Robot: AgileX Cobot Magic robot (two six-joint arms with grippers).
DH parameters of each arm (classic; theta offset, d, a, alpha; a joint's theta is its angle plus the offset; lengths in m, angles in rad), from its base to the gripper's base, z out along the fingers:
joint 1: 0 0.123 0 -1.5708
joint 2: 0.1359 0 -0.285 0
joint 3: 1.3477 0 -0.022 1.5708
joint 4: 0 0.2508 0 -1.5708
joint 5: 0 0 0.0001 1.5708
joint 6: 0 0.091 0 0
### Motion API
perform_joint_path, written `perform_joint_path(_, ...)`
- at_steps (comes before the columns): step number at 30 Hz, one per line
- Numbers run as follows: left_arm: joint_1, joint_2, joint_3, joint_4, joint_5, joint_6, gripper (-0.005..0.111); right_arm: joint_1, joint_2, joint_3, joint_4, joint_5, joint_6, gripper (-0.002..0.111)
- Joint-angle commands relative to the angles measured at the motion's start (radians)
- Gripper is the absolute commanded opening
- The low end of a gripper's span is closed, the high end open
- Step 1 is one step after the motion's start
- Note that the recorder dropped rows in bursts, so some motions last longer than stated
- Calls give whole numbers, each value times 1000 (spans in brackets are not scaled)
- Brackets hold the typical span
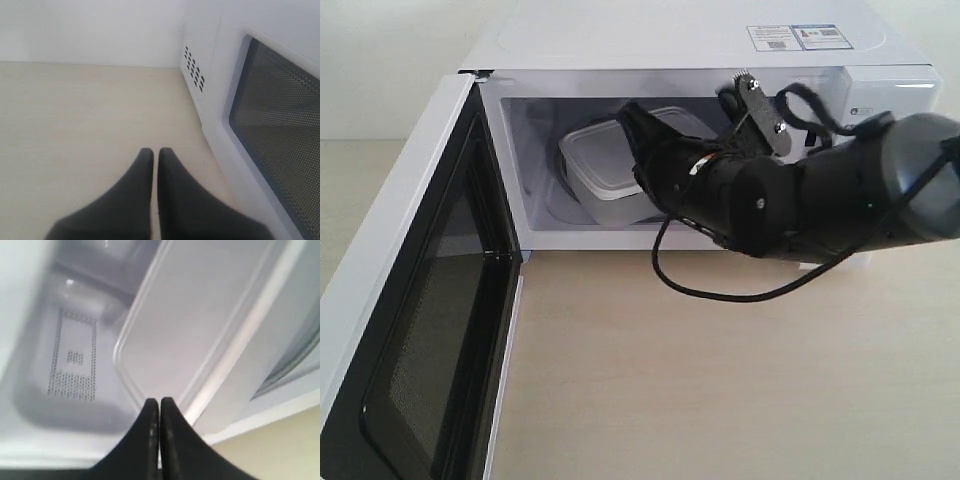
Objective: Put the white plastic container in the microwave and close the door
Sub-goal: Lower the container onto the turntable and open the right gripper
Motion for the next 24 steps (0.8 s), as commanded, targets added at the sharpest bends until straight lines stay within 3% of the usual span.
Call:
perform_joint_path(1, 5, -1, 4, -4, -4, 1, 4, -8, -85, 56, -127, 81, -182, 0)
perform_joint_path(7, 5, -1, 4, -4, -4, 1, 4, 22, -100, 78, -451, 229, -295, 0)
perform_joint_path(10, 5, -1, 4, -4, -4, 1, 4, 64, -74, 94, -510, 150, -350, 0)
perform_joint_path(14, 5, -1, 4, -4, -4, 1, 4, 93, -1, 94, -478, 12, -456, 0)
perform_joint_path(19, 5, -1, 4, -4, -4, 1, 4, 89, 101, 94, -250, -93, -561, 0)
perform_joint_path(24, 5, -1, 4, -4, -4, 1, 4, 89, 137, 75, -228, -148, -590, 0)
